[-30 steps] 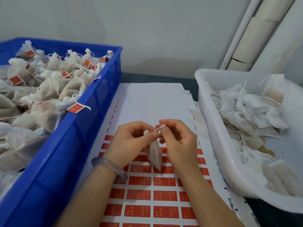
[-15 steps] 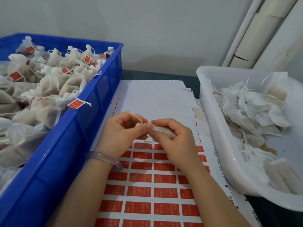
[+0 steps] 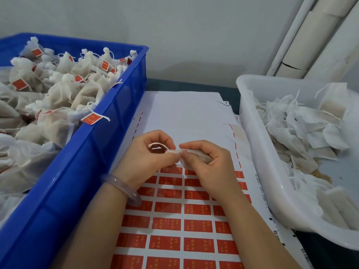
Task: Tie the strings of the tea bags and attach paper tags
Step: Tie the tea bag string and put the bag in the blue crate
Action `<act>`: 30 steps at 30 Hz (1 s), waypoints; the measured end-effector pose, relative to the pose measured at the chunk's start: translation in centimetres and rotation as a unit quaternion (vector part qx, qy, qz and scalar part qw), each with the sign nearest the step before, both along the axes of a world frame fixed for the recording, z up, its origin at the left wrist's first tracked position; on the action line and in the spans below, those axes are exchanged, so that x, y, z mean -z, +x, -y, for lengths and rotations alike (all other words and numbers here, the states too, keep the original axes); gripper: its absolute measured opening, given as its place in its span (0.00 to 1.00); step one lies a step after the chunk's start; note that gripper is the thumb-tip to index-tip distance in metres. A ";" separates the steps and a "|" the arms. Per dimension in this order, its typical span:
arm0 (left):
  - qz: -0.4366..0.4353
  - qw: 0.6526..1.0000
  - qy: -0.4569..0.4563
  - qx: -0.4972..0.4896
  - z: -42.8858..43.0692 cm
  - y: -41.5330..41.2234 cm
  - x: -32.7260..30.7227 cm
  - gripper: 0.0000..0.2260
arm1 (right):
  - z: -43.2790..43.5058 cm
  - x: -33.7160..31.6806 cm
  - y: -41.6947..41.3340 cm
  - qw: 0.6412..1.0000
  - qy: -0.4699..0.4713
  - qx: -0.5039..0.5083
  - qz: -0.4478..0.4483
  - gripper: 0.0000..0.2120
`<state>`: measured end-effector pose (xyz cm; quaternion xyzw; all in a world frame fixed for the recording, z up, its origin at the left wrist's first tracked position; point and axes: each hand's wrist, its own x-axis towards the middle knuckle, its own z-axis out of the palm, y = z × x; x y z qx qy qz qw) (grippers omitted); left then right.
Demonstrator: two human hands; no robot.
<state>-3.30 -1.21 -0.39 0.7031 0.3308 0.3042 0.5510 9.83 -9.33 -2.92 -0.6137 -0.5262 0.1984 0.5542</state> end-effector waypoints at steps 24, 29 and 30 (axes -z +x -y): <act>0.026 0.983 0.184 -0.005 0.6 0.7 0.7 0.13 | 0.2 -0.6 -0.3 0.997 0.029 -0.031 -0.070 0.03; 0.064 0.986 0.149 0.028 0.7 0.7 0.7 0.12 | 0.2 -0.7 -0.5 0.986 0.024 -0.032 -0.164 0.04; 0.067 0.988 0.136 0.034 0.7 0.8 0.7 0.12 | 0.1 -0.6 -0.5 0.979 0.017 -0.031 -0.200 0.05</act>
